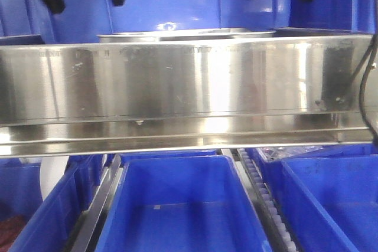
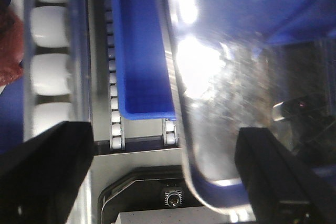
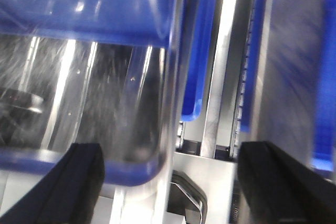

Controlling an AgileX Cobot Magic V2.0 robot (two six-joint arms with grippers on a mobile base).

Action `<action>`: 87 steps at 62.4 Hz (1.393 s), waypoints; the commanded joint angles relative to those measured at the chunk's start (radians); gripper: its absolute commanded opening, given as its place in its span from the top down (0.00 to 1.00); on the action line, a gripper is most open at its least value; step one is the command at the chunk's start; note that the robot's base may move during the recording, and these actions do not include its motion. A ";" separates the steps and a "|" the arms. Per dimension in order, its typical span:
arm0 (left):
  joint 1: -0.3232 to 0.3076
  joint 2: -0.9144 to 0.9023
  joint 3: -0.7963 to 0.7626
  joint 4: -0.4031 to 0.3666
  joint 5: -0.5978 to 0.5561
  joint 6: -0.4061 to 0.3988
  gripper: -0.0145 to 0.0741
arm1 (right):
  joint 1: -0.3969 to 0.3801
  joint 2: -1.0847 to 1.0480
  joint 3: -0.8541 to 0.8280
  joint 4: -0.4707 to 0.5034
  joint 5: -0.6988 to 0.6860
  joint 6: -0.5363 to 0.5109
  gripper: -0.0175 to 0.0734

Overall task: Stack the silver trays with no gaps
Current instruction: 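Grip the silver tray's side rims with both grippers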

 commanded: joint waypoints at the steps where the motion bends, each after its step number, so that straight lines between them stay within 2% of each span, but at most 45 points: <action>1: 0.008 -0.033 -0.035 -0.014 -0.036 -0.007 0.32 | -0.004 -0.015 -0.071 -0.005 0.021 -0.020 0.13; 23: -0.005 0.048 -0.035 -0.040 -0.040 0.015 0.32 | -0.004 0.078 -0.109 -0.005 0.031 -0.076 0.13; 74: -0.005 0.085 -0.035 -0.048 0.003 0.017 0.32 | -0.001 0.110 -0.109 0.006 0.059 -0.079 0.14; 81: -0.005 0.085 -0.035 -0.048 0.014 0.017 0.37 | -0.001 0.110 -0.109 0.007 0.064 -0.079 0.23; 87: -0.005 0.085 -0.035 -0.048 0.017 0.017 0.49 | -0.001 0.110 -0.109 0.007 0.070 -0.079 0.39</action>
